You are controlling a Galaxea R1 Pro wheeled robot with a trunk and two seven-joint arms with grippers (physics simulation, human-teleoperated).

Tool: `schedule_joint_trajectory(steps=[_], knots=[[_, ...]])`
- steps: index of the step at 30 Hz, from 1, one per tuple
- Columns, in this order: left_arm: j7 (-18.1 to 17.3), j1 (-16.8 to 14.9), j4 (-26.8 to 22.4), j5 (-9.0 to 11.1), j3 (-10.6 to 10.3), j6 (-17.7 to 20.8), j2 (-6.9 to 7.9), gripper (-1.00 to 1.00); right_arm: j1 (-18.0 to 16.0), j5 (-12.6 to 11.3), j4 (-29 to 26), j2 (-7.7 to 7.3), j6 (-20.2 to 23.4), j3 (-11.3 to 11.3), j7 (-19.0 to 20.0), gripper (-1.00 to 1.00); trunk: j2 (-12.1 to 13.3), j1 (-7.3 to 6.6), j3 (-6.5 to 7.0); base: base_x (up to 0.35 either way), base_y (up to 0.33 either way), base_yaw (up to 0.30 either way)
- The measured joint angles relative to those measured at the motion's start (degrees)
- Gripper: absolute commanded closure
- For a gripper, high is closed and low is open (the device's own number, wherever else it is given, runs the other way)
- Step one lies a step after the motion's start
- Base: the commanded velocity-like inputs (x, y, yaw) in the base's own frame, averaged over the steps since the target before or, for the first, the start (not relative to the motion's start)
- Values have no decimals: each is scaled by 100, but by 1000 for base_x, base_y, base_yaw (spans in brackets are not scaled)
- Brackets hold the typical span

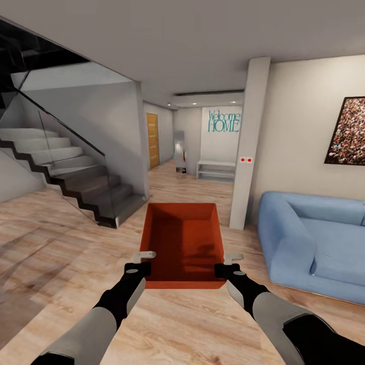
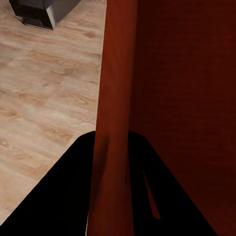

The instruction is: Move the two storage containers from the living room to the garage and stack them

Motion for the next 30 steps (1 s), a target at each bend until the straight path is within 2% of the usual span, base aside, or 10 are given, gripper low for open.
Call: schedule_joint_trajectory(steps=[30], knots=[[2,-2,8,1,-3,-14,-2,100,0,3,2,-2,-8,-1,0,100,0,0,0,322,0,0]])
